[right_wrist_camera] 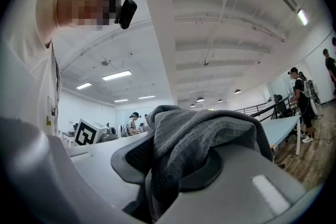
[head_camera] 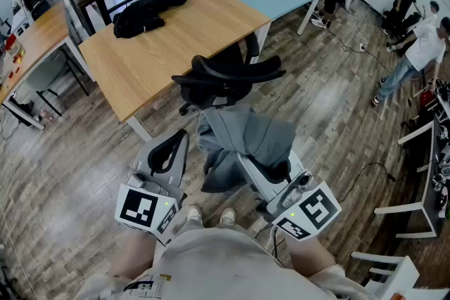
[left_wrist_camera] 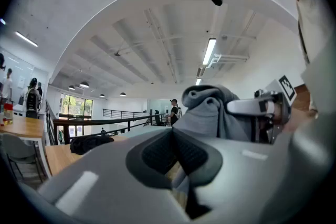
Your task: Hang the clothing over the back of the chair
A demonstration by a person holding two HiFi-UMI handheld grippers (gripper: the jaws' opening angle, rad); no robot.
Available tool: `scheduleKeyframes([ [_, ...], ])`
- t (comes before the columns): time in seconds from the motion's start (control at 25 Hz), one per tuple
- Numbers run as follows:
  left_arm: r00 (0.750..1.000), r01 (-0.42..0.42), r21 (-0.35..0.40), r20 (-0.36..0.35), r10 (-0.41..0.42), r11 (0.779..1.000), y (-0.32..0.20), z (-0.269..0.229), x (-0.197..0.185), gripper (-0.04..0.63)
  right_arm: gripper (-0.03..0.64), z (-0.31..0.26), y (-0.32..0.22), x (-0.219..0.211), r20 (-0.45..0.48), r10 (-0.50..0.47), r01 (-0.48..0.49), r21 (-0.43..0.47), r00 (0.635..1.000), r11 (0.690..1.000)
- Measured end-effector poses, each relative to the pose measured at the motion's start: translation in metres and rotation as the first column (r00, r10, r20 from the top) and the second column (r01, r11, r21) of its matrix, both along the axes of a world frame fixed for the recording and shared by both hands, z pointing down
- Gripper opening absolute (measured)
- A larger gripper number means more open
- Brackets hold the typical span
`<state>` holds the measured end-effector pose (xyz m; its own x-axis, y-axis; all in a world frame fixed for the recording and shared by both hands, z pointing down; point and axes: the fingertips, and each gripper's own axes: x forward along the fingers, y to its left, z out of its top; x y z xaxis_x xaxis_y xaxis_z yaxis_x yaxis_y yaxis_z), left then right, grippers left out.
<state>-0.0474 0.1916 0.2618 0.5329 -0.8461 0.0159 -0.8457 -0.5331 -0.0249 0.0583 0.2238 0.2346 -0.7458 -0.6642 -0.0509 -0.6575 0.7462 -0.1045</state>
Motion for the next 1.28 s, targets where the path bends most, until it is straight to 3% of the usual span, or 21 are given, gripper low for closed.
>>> scheduleKeyframes([
  [0.28, 1.000, 0.010, -0.002, 0.001, -0.010, 1.000, 0.004, 0.003, -0.006, 0.000, 0.107, 0.004, -0.003, -0.004, 0.020, 0.010, -0.010, -0.033, 1.000, 0.999],
  [1.28, 0.997, 0.069, -0.027, 0.019, -0.068, 0.997, 0.023, 0.015, 0.008, 0.000, 0.108, 0.011, 0.014, -0.004, 0.010, -0.124, 0.124, -0.051, 0.992, 0.991],
])
